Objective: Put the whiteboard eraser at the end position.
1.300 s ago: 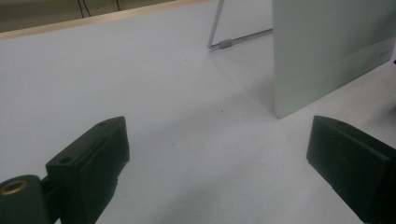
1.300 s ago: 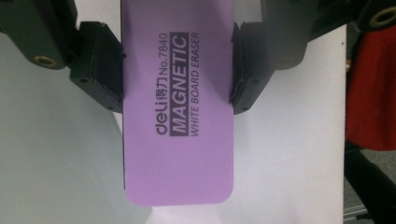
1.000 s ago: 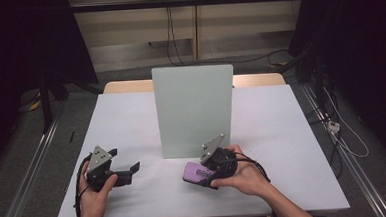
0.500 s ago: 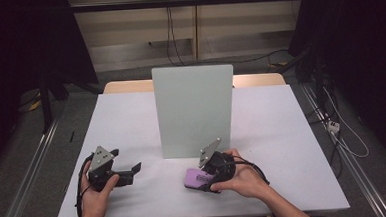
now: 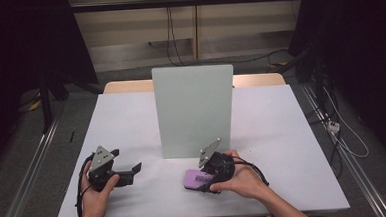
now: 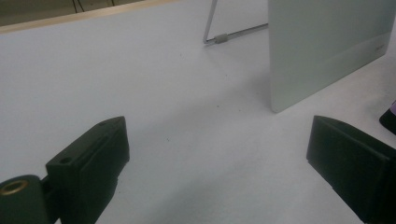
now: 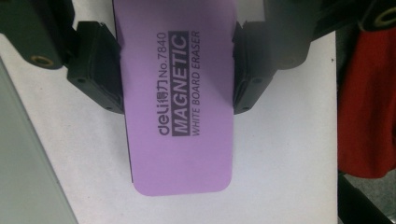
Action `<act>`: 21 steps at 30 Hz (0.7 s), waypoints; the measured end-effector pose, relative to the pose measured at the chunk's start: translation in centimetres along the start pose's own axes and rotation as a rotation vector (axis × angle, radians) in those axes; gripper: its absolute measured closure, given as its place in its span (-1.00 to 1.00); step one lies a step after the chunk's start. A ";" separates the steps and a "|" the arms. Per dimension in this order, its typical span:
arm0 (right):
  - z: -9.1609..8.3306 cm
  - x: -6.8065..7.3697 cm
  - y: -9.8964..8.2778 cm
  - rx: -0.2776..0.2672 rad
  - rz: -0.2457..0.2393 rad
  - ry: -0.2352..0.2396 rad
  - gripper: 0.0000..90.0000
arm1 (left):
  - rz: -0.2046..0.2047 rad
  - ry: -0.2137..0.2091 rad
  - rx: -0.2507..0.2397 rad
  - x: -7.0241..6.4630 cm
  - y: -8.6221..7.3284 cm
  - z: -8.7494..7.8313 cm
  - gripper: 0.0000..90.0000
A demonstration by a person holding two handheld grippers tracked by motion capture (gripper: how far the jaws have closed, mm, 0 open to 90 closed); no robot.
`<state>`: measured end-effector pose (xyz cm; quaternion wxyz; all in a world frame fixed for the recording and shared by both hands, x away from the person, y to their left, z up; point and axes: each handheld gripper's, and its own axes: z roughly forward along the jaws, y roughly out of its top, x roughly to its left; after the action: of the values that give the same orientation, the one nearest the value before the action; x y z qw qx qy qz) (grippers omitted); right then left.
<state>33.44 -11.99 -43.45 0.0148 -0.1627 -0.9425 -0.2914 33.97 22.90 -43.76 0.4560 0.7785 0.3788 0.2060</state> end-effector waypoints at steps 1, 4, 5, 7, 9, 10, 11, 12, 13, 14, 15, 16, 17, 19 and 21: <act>0.0 0.0 0.0 -0.001 0.005 0.000 -0.12 | 0.000 0.000 0.001 0.0 0.0 0.0 -0.87; 0.0 -0.2 -0.1 -0.007 0.026 0.002 -0.24 | 0.004 0.000 0.001 0.0 0.0 0.0 -0.87; 0.0 -0.3 -0.1 -0.011 0.036 0.001 -0.32 | 0.002 -0.001 0.000 0.0 0.0 0.0 -0.87; -0.1 -0.4 -0.2 -0.025 0.050 -0.010 -0.40 | 0.003 0.000 -0.001 0.0 0.0 0.0 -0.87; -0.3 -0.4 -0.2 -0.038 0.060 -0.024 -0.52 | 0.001 0.003 -0.001 0.0 0.0 0.0 -0.87; -0.4 -0.4 -0.2 -0.042 0.069 -0.037 -0.62 | -0.001 0.003 -0.002 0.1 0.0 0.0 -0.87; -0.5 -0.5 -0.3 -0.048 0.074 -0.040 -0.62 | -0.002 0.006 -0.002 0.1 0.0 0.0 -0.87; -0.6 -0.5 -0.3 -0.057 0.079 -0.042 -0.62 | -0.002 0.007 -0.002 0.1 0.0 0.0 -0.87; -0.8 -0.5 -0.4 -0.067 0.084 -0.044 -0.65 | -0.003 0.007 -0.002 0.1 0.0 0.0 -0.87; -0.9 -0.6 -0.4 -0.074 0.090 -0.049 -0.70 | -0.003 0.007 -0.002 0.1 0.0 0.0 -0.87; -1.1 -0.6 -0.5 -0.083 0.099 -0.060 -0.74 | -0.003 0.006 -0.003 0.1 0.0 0.0 -0.87; -1.2 -0.6 -0.6 -0.093 0.102 -0.068 -0.77 | -0.004 0.005 -0.006 0.1 0.0 0.0 -0.87; -1.4 -0.6 -0.7 -0.101 0.105 -0.066 -0.81 | -0.004 0.003 -0.005 0.1 0.0 0.0 -0.87; -1.8 -0.7 -0.9 -0.118 0.117 -0.076 -0.81 | -0.003 0.004 0.000 0.1 0.1 0.0 -0.87; -2.1 -0.7 -1.1 -0.126 0.125 -0.105 -0.78 | -0.008 0.003 -0.002 0.1 0.1 0.0 -0.87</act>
<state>33.60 -14.19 -42.33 -0.0265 -0.2367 -0.9099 -0.3397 34.04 22.91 -43.72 0.4572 0.7762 0.3821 0.2060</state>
